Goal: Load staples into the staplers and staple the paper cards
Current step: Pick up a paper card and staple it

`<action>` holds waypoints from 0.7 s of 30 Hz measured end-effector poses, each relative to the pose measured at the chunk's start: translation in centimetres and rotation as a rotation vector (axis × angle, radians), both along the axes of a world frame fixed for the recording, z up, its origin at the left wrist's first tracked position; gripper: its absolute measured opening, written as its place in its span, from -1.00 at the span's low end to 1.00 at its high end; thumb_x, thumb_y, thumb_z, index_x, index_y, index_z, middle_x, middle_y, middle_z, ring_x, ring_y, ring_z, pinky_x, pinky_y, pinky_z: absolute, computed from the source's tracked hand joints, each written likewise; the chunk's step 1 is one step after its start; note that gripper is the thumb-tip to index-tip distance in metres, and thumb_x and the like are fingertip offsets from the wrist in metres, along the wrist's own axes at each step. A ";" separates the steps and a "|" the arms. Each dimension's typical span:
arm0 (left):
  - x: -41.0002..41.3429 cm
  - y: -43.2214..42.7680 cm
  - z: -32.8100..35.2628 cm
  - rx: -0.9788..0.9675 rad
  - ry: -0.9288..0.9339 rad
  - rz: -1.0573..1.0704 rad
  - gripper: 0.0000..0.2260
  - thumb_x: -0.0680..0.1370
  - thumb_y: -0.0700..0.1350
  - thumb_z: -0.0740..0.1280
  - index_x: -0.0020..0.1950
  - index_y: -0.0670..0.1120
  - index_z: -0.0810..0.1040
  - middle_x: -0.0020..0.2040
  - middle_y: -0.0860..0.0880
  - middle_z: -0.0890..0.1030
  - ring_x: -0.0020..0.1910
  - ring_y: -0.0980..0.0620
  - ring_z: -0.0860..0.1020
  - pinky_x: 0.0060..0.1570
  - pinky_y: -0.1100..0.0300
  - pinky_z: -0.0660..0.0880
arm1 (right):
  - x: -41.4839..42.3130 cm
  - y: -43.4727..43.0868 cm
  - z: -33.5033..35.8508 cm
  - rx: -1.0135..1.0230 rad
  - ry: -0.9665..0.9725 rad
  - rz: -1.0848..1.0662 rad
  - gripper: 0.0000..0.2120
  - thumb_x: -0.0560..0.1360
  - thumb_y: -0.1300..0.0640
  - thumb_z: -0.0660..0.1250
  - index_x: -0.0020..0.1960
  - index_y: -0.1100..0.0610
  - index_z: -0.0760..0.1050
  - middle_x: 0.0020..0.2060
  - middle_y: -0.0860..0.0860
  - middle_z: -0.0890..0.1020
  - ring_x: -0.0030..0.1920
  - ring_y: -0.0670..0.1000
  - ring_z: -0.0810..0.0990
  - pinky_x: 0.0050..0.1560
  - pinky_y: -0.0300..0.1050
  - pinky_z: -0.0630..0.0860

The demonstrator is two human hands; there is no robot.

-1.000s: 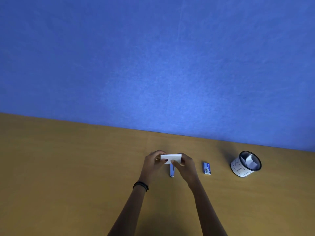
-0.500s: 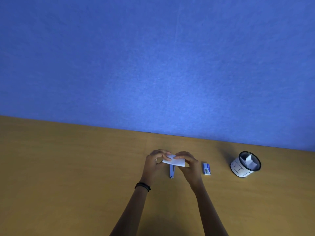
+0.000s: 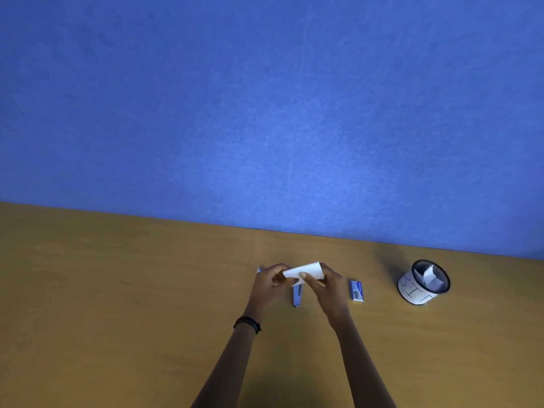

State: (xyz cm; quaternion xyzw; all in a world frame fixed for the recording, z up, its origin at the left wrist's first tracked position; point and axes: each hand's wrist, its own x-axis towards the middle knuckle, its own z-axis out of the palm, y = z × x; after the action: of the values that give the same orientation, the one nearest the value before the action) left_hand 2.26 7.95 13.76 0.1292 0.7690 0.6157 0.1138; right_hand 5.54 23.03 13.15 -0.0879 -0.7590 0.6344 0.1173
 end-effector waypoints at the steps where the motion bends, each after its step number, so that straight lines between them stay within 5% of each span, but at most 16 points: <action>1: 0.0 0.1 0.0 -0.008 -0.003 0.002 -0.97 0.50 -0.26 0.36 -0.09 -0.17 0.59 -0.25 0.10 0.56 -0.28 0.32 0.50 -0.23 0.43 0.40 | 0.0 -0.1 0.0 -0.014 -0.012 -0.007 -0.81 0.42 0.26 0.43 -0.18 -0.04 0.58 -0.32 -0.08 0.63 -0.32 -0.24 0.56 -0.30 -0.42 0.45; 6: -0.1 0.2 0.0 -0.045 -0.014 0.014 -0.92 0.51 -0.24 0.36 -0.03 -0.21 0.61 -0.21 0.05 0.56 -0.24 0.23 0.50 -0.22 0.37 0.40 | -0.1 -0.3 -0.2 -0.013 -0.034 -0.056 -0.87 0.50 0.24 0.33 -0.17 0.04 0.55 -0.38 -0.12 0.58 -0.36 -0.23 0.49 -0.34 -0.39 0.41; 11: -0.1 0.3 0.2 -0.072 0.014 -0.068 -0.76 0.58 -0.13 0.27 -0.30 -0.06 0.47 -0.44 0.17 0.43 -0.44 0.29 0.36 -0.37 0.43 0.26 | -0.3 -0.4 0.1 0.074 -0.023 -0.109 -0.79 0.53 0.34 0.22 0.12 0.20 0.52 -0.07 -0.01 0.62 -0.09 -0.11 0.58 -0.11 -0.28 0.49; 16: 0.2 0.3 0.1 -0.078 0.012 -0.104 -0.74 0.55 -0.04 0.18 -0.26 -0.07 0.55 -0.39 0.10 0.60 -0.36 0.23 0.58 -0.31 0.40 0.43 | -0.5 -1.1 0.8 0.122 -0.008 -0.125 -0.72 0.51 0.41 0.18 -0.07 0.16 0.61 -0.20 -0.01 0.66 -0.22 -0.18 0.57 -0.22 -0.40 0.45; 21: 0.4 -0.2 -0.8 -0.086 -0.010 -0.091 -0.72 0.63 -0.14 0.12 -0.03 -0.26 0.57 -0.31 0.01 0.66 -0.32 0.05 0.63 -0.15 0.05 0.56 | -0.5 -1.0 1.2 0.141 0.002 -0.107 -0.72 0.46 0.46 0.22 -0.11 0.21 0.66 -0.21 -0.01 0.68 -0.21 -0.17 0.62 -0.22 -0.39 0.47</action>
State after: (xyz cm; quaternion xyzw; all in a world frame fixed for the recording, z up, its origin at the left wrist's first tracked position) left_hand 2.66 7.74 12.98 0.1561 0.7874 0.5769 0.1510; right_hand 5.02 22.07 14.39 -0.1194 -0.7959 0.5722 0.1577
